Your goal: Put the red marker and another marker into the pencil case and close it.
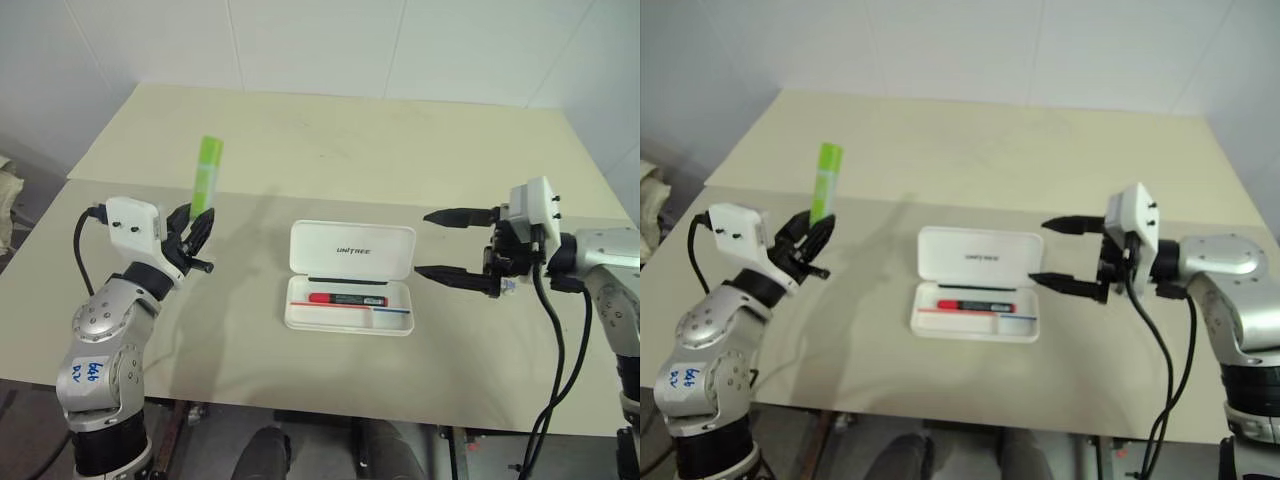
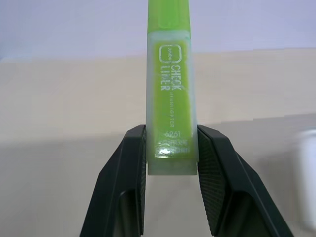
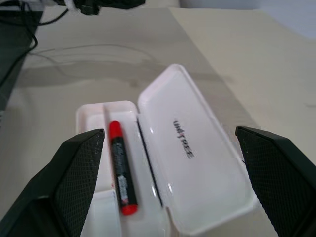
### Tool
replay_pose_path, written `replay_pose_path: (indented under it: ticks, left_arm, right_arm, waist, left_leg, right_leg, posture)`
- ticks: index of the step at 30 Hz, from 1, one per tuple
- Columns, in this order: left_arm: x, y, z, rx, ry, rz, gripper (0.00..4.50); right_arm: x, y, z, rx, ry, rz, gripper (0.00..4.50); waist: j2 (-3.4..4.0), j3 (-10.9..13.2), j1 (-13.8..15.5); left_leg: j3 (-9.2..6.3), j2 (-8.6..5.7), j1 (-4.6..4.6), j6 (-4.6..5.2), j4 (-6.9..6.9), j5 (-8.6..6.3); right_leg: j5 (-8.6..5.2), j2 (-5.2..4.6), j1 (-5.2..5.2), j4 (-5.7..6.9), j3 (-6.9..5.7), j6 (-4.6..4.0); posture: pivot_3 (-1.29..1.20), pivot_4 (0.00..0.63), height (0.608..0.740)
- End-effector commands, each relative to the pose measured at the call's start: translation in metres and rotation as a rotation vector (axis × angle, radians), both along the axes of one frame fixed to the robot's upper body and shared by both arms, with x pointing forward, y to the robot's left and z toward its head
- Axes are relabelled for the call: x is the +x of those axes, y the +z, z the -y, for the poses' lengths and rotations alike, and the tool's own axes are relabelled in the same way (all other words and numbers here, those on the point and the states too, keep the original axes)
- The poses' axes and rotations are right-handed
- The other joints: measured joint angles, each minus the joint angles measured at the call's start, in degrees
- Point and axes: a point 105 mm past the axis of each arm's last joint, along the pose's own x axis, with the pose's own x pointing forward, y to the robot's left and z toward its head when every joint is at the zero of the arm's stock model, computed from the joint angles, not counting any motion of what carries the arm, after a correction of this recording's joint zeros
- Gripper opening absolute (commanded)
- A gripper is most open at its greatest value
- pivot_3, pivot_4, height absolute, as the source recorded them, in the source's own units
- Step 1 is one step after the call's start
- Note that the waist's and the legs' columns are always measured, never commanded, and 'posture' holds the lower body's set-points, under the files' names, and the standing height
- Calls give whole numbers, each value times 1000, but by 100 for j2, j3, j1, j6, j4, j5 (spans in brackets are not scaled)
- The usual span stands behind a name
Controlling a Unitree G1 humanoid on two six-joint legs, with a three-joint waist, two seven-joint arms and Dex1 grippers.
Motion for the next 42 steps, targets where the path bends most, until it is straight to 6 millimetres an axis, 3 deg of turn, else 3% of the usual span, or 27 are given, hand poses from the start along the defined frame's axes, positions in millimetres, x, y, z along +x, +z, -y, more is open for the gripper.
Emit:
replay_pose_path:
  ticks: [1,4,7,13,17,21,27,42]
  left_arm:
    - [-9,20,24,93,-216,141,1006]
    - [-10,24,30,118,-289,180,1006]
    - [-20,23,48,221,-486,200,1006]
    - [-26,0,62,447,-724,142,1006]
    - [-30,-23,71,530,-871,9,1006]
    - [-30,-29,77,554,-916,-22,1006]
    - [-32,-56,77,651,-970,-238,1006]
    - [-32,-64,88,733,-1053,-302,1006]
  right_arm:
    - [-4,12,12,0,-56,58,4500]
    - [-4,13,19,2,-91,69,4500]
    - [-4,16,28,5,-145,93,4500]
    - [-11,16,37,5,-197,102,4500]
    - [-17,15,39,8,-225,104,4500]
    - [-22,13,38,11,-236,101,4500]
    - [-32,10,34,21,-256,95,4500]
    - [-36,9,28,53,-279,100,4500]
  waist:
    - [1,0,-5]
    - [4,2,-16]
    - [7,4,-18]
    - [12,7,-19]
    - [18,10,-20]
    - [21,12,-21]
    - [23,14,-32]
    - [23,14,-21]
  left_leg:
    - [1,0,1,0,-3,0]
    - [3,1,0,0,-4,0]
    - [4,2,2,1,-4,0]
    - [7,1,2,2,-5,0]
    - [6,1,3,3,-5,1]
    - [6,2,2,5,-5,0]
    - [6,0,3,6,-4,2]
    - [4,0,3,9,1,4]
  right_leg:
    - [-1,0,-1,0,0,-2]
    - [-2,-1,-2,1,2,-3]
    - [-1,1,-3,5,4,-2]
    - [-2,2,-4,7,4,-4]
    - [-3,4,-3,8,4,-3]
    - [-2,4,-4,9,5,-1]
    - [-3,6,-3,16,6,1]
    - [-4,7,-3,23,5,2]
  posture:
    - [0,150,740]
    - [0,150,740]
    - [0,150,740]
    - [0,150,740]
    - [0,150,740]
    - [0,150,740]
    - [0,150,740]
    - [0,150,740]
